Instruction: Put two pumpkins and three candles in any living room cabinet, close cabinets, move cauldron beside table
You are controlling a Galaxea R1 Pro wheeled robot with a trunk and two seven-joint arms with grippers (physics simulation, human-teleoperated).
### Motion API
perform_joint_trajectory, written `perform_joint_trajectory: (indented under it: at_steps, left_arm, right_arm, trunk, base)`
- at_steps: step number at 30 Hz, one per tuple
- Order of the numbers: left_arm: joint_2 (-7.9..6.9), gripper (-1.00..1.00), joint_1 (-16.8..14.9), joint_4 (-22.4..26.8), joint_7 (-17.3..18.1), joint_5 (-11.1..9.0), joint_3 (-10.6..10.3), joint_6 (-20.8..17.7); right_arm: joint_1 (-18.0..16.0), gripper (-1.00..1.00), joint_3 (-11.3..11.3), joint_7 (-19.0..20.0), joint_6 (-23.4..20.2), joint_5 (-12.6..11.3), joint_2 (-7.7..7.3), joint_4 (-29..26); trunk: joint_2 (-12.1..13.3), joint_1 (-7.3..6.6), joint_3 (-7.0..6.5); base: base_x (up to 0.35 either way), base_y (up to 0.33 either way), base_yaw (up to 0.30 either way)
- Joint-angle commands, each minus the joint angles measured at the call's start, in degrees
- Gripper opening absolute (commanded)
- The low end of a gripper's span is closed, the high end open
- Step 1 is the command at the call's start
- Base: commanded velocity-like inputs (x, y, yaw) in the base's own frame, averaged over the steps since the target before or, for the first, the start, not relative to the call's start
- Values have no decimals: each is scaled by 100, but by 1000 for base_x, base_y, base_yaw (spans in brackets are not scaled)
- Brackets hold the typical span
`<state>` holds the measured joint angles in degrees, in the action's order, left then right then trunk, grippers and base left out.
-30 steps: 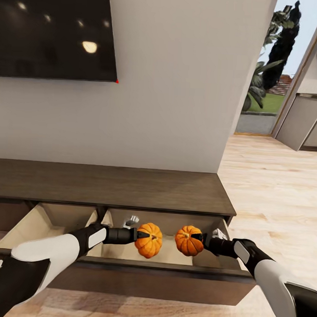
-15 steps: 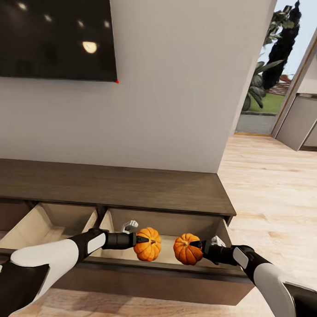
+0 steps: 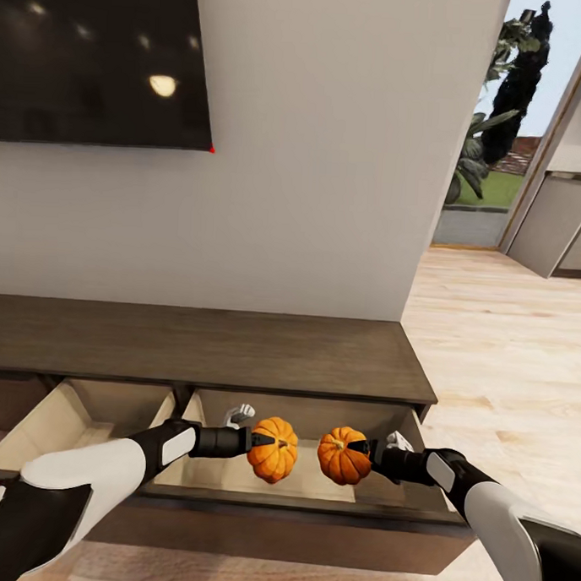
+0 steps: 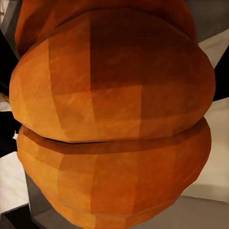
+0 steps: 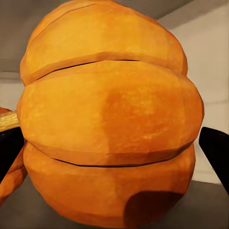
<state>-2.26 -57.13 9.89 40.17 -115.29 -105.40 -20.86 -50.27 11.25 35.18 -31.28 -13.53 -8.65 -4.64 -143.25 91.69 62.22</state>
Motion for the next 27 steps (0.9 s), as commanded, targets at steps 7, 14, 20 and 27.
perform_joint_trajectory:
  at_steps: [7, 14, 20, 27]
  left_arm:
    - [-2, -100, 0, 4, 16, -11, 8, 3]
    - [-2, -100, 0, 20, 25, -27, 16, -38]
    - [3, -100, 0, 22, 32, -145, 19, -48]
    - [2, -100, -9, -37, 7, -162, 231, -65]
  right_arm:
    - [0, -100, 0, -2, 0, -1, 1, 8]
    - [0, -100, 0, -2, 0, -1, -13, 19]
    - [0, -100, 0, -2, 0, 252, -7, -4]
    - [0, -100, 0, -2, 0, 341, -6, -24]
  trunk:
    - [0, 0, 0]
    - [0, 0, 0]
    - [0, 0, 0]
    - [-7, 13, 111]
  base:
    - [16, 0, 0]
    - [0, 0, 0]
    - [0, 0, 0]
    - [0, 0, 0]
